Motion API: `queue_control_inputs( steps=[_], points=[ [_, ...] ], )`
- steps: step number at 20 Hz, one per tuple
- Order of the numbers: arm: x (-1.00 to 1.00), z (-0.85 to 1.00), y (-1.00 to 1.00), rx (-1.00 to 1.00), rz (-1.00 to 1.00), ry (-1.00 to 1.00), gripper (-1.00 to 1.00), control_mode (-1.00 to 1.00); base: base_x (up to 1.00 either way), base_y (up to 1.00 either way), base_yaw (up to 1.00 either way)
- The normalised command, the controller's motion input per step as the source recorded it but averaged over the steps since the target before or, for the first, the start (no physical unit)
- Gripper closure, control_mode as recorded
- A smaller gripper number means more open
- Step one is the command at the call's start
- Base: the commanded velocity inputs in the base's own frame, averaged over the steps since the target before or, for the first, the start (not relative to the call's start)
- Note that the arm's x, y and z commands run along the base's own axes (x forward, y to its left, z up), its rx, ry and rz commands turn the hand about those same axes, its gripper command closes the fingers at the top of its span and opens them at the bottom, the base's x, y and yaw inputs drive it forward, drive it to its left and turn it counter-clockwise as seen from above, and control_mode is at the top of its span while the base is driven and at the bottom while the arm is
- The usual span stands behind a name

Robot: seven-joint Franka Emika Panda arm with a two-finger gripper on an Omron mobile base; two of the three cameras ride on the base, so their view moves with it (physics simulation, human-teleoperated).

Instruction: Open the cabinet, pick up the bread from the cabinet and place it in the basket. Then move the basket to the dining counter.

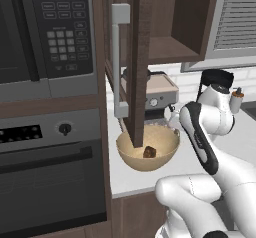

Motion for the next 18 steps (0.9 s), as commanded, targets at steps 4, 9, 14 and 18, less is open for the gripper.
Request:
queue_control_inputs(
  steps=[4, 9, 14, 18],
  points=[
    [0.21, -0.56, 0.0, 0.05, 0.04, -0.04, -1.0, -1.0, 0.0, 0.0, 0.0],
    [0.26, -0.39, 0.0, 0.04, 0.02, 0.0, -1.0, -1.0, 0.0, 0.0, 0.0],
    [0.26, -0.22, 0.04, 0.01, 0.0, 0.0, -1.0, -1.0, 0.0, 0.0, 0.0],
    [0.22, -0.28, 0.06, 0.0, 0.0, 0.0, -1.0, -1.0, 0.0, 0.0, 0.0]
  ],
)
